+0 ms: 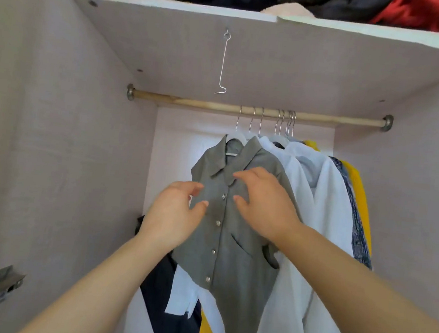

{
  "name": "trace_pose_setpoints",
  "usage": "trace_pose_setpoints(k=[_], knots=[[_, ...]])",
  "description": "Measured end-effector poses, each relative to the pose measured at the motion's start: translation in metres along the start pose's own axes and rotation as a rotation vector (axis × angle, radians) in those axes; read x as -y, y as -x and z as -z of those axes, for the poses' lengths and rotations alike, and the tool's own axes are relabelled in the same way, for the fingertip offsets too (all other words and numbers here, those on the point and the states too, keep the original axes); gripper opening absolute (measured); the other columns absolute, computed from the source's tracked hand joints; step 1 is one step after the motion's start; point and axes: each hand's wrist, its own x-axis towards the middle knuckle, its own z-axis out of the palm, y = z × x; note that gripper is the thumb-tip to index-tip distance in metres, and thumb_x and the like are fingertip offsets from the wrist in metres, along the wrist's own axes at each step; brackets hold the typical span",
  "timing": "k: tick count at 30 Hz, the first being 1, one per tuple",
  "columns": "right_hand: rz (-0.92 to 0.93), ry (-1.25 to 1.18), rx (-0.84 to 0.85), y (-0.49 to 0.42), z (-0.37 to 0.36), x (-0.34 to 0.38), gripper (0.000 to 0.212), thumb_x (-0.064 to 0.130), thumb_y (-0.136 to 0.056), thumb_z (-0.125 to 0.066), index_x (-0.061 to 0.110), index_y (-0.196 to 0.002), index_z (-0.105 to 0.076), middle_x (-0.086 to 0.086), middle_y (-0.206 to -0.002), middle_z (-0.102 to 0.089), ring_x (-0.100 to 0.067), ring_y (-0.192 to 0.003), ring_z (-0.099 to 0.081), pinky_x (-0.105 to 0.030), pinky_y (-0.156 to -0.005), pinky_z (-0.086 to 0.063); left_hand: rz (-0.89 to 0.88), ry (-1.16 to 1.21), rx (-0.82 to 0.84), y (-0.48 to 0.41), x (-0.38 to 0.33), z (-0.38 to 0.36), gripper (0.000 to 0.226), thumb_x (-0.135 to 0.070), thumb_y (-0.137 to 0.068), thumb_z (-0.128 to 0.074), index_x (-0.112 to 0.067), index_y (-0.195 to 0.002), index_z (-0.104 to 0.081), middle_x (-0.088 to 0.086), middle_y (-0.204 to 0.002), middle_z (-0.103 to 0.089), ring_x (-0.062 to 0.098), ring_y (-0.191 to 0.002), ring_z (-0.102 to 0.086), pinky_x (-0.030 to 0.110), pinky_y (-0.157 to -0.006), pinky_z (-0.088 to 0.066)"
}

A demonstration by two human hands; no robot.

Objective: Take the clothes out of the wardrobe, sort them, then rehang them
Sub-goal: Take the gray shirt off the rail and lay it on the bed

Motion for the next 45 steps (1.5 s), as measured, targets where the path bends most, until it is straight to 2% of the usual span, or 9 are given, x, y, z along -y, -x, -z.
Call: trace_pose_setpoints(k=[8,12,15,22,27,32,36,41,45], knots=[[-0.024,0.092,-0.146,-0.126,-0.047,-0.037,0.041,0.012,-0.09,-0.046,0.015,-0.131,-0.047,-0.005,-0.127,-0.046,-0.023,-0.117,-0.043,-0.03,-0.091,-0.036,-0.046,0.07,-0.096,-0.11,0.042,-0.042,0.036,-0.023,-0.089,-0.056,-0.019,-0.125,-0.054,-0.004,-0.118,-0.058,0.012,-0.109,-0.052,0.018,-0.086,-0.035],[0.082,0.207,-0.197,-0.163,-0.068,-0.052,0.047,0.01,-0.091,-0.043,0.014,-0.138,-0.04,-0.005,-0.136,-0.042,-0.025,-0.122,-0.039,-0.03,-0.099,-0.03,-0.062,0.083,-0.107,-0.14,0.057,-0.062,0.036,-0.024,-0.089,-0.056,-0.02,-0.125,-0.053,-0.007,-0.117,-0.058,0.011,-0.108,-0.052,0.02,-0.088,-0.037],[0.108,0.245,-0.228,-0.184,-0.077,-0.065,0.048,0.008,-0.091,-0.043,0.013,-0.138,-0.038,-0.005,-0.139,-0.038,-0.026,-0.126,-0.036,-0.033,-0.099,-0.031,-0.087,0.062,-0.115,-0.152,0.066,-0.074,0.037,-0.024,-0.089,-0.056,-0.019,-0.126,-0.052,-0.006,-0.117,-0.058,0.011,-0.108,-0.052,0.018,-0.087,-0.035],[0.052,0.329,-0.266,-0.205,-0.088,-0.124,0.045,0.024,-0.093,-0.047,0.013,-0.136,-0.039,-0.005,-0.137,-0.04,-0.025,-0.124,-0.038,-0.035,-0.095,-0.031,-0.105,-0.033,-0.166,-0.179,0.077,-0.09,0.037,-0.024,-0.089,-0.057,-0.018,-0.126,-0.052,-0.006,-0.116,-0.058,0.011,-0.106,-0.052,0.012,-0.079,-0.03],[0.083,0.272,-0.338,-0.216,-0.098,-0.146,0.042,0.022,-0.093,-0.051,0.013,-0.134,-0.045,-0.006,-0.131,-0.047,-0.027,-0.119,-0.041,-0.037,-0.091,-0.034,-0.1,-0.108,-0.2,-0.203,0.071,-0.106,0.037,-0.024,-0.088,-0.057,-0.017,-0.125,-0.052,-0.004,-0.117,-0.058,0.013,-0.104,-0.053,0.013,-0.077,-0.03],[0.115,0.259,-0.386,-0.224,-0.105,-0.164,0.041,0.007,-0.087,-0.055,0.015,-0.127,-0.054,-0.008,-0.118,-0.056,-0.03,-0.11,-0.046,-0.036,-0.074,-0.041,-0.128,-0.18,-0.199,-0.216,0.064,-0.117,0.041,-0.024,-0.088,-0.057,-0.017,-0.128,-0.05,-0.001,-0.12,-0.056,0.015,-0.11,-0.051,0.017,-0.084,-0.031],[0.153,0.149,-0.411,-0.228,-0.098,-0.165,0.03,0.016,-0.089,-0.056,0.013,-0.118,-0.061,-0.009,-0.115,-0.059,-0.031,-0.109,-0.046,-0.038,-0.081,-0.046,-0.152,-0.237,-0.24,-0.228,0.058,-0.113,0.047,-0.025,-0.088,-0.056,-0.017,-0.133,-0.045,0.003,-0.13,-0.051,0.019,-0.118,-0.047,0.022,-0.092,-0.031],[0.172,0.039,-0.459,-0.248,-0.076,-0.146,0.03,0.022,-0.086,-0.061,0.018,-0.116,-0.063,-0.009,-0.112,-0.059,-0.031,-0.109,-0.05,-0.037,-0.083,-0.045,-0.157,-0.308,-0.349,-0.25,0.053,-0.086,0.054,-0.03,-0.089,-0.054,-0.019,-0.139,-0.037,0.006,-0.138,-0.044,0.025,-0.128,-0.038,0.037,-0.105,-0.033],[0.225,-0.131,-0.501,-0.253,-0.069,-0.113,0.035,0.022,-0.083,-0.065,0.026,-0.118,-0.064,-0.008,-0.108,-0.061,-0.03,-0.104,-0.054,-0.038,-0.084,-0.044,-0.181,-0.356,-0.432,-0.25,0.059,-0.06,0.052,-0.034,-0.089,-0.053,-0.021,-0.137,-0.04,0.007,-0.132,-0.05,0.028,-0.124,-0.041,0.043,-0.102,-0.035]])
